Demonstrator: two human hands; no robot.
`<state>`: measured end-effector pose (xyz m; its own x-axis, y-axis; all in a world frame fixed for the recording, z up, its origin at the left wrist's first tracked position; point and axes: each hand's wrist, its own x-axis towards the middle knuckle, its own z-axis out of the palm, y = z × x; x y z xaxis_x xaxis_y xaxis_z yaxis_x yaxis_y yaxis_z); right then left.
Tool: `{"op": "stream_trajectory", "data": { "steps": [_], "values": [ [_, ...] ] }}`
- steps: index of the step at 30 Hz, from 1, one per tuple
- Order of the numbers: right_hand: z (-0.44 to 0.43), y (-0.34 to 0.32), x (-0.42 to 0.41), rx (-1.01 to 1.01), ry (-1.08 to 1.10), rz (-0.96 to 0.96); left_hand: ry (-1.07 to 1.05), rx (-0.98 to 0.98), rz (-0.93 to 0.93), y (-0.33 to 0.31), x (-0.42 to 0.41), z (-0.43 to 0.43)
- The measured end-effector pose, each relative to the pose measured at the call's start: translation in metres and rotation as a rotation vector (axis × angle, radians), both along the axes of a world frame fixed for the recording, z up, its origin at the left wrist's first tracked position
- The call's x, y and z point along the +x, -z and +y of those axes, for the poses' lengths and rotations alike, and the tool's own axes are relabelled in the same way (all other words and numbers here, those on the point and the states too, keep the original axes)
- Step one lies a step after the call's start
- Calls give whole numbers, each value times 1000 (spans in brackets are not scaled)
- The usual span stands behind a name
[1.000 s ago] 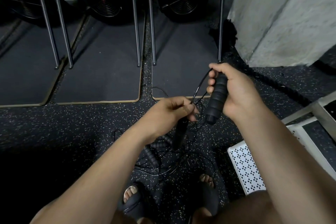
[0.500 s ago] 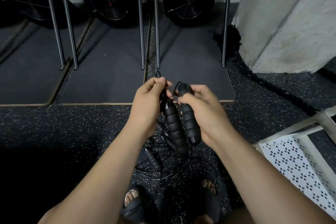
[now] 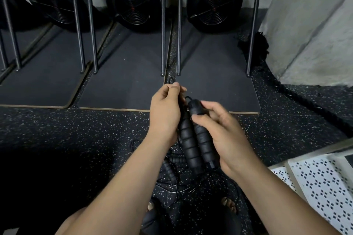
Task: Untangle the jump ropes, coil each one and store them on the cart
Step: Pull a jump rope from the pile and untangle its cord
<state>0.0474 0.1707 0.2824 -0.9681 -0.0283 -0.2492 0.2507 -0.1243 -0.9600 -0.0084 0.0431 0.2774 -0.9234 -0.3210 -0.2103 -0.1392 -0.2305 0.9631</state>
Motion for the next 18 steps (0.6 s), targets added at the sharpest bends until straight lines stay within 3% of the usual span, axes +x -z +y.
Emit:
{"op": "stream_trajectory", "data": {
  "steps": [7, 10, 15, 18],
  "values": [
    [-4, 6, 9, 91, -267, 34, -65, -106, -37, 2, -2, -8],
    [-4, 9, 9, 80, -342, 33, -79, -64, -49, 3, -4, -12],
    [-5, 12, 10, 216, -258, -10, -68, 14, -31, 4, -6, -13],
    [-2, 8, 9, 225, -234, -12, -57, -183, 14, 6, -7, -19]
  ]
}}
